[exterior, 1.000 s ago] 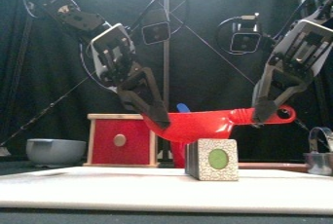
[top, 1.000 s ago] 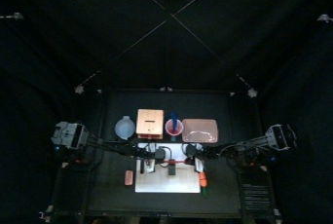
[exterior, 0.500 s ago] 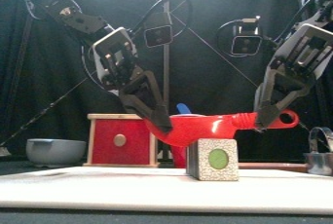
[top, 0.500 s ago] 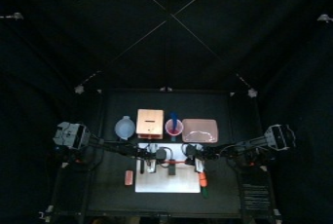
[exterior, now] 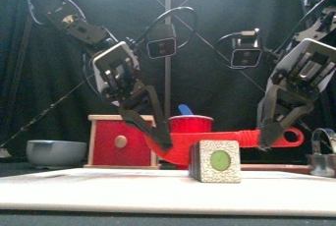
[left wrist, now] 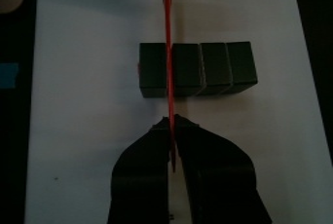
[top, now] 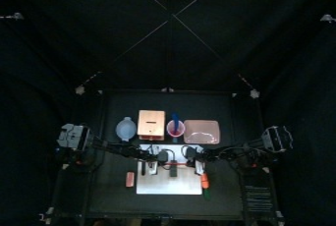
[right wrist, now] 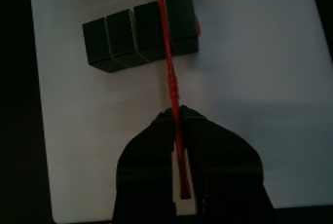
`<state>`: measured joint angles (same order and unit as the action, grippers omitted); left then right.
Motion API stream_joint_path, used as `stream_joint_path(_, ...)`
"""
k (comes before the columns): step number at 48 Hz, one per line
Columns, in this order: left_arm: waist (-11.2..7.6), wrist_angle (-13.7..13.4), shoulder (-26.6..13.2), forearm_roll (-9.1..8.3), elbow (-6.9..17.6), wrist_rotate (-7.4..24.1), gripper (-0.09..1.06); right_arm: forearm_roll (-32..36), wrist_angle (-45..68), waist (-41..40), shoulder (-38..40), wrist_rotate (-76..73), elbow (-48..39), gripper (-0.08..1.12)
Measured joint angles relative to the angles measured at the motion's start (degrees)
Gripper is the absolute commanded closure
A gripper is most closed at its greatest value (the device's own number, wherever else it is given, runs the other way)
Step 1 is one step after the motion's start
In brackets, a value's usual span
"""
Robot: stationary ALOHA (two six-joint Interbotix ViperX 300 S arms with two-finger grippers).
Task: Place sushi on board then cut the sushi with the knife then place the pieces on the plate
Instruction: Cut the sushi into 4 pieces
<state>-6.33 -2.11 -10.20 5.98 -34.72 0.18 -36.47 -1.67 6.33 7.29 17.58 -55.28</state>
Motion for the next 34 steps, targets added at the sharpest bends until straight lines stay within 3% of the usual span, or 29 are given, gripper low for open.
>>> stream_joint_path(19, 1.41, -0.26, -1.14, 0.00, 0.35, 0.00, 0.53, 0.44, -0.09, -2.29, -0.97, 0.18, 0.00, 0.72)
stream_joint_path(34, 3.69, -0.44, -1.14, -1.85, 0.35, 0.26, 0.53, 4.92, -1.49, -6.86, -0.97, 0.09, 0.35, 0.72)
